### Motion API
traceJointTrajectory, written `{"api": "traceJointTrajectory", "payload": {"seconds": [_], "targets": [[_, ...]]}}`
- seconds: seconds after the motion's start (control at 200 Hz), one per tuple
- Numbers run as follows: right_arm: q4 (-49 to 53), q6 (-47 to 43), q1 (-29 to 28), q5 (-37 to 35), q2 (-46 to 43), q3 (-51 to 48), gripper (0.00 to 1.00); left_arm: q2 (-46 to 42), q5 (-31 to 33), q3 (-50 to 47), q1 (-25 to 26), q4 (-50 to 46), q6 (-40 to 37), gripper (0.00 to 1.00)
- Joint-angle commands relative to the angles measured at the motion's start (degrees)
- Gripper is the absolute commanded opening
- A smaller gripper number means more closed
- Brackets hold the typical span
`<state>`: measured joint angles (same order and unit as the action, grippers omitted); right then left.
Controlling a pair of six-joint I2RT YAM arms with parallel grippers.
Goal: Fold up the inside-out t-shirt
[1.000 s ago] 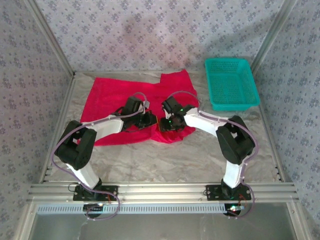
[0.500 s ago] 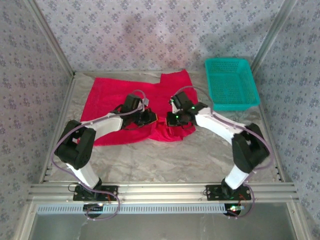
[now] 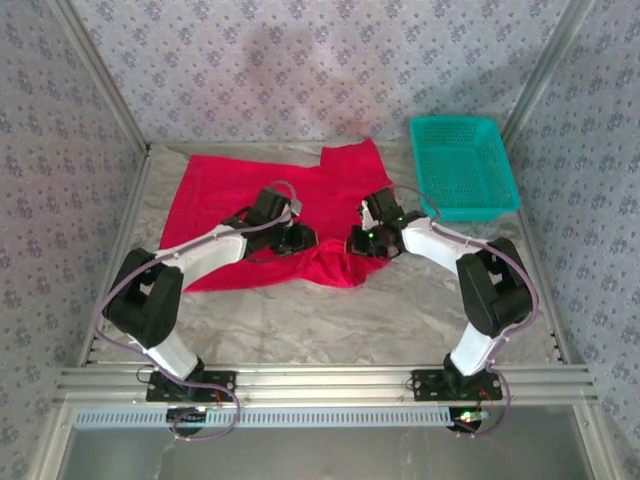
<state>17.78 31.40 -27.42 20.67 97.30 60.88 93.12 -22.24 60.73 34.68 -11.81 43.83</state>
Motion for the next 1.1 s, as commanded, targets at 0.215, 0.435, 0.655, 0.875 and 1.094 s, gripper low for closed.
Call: {"api": "traceJointTrajectory", "payload": {"seconds": [0.215, 0.435, 0.655, 0.875, 1.094], "targets": [[-0.7, 1.2, 0.0, 1.5, -1.4, 0.0, 0.00, 9.3, 1.1, 5.6, 5.4, -4.2, 4.0, 0.24], [0.7, 0.5, 0.0, 1.1, -3.8, -0.4, 0.00, 14.5, 6.7, 10.6, 4.6, -4.5, 4.1, 0.48], [1.1, 0.3, 0.0, 1.3, -4.9, -0.8, 0.00, 18.3, 7.4, 13.6, 4.3, -4.2, 4.9, 0.45], [1.1, 0.3, 0.6, 1.3, -4.8, -0.8, 0.00, 19.3, 7.1, 13.6, 4.3, -5.2, 4.9, 0.18], [1.2, 0.6, 3.1, 1.1, -4.4, -1.1, 0.00, 15.8, 7.2, 14.9, 3.9, -8.2, 3.6, 0.00]]}}
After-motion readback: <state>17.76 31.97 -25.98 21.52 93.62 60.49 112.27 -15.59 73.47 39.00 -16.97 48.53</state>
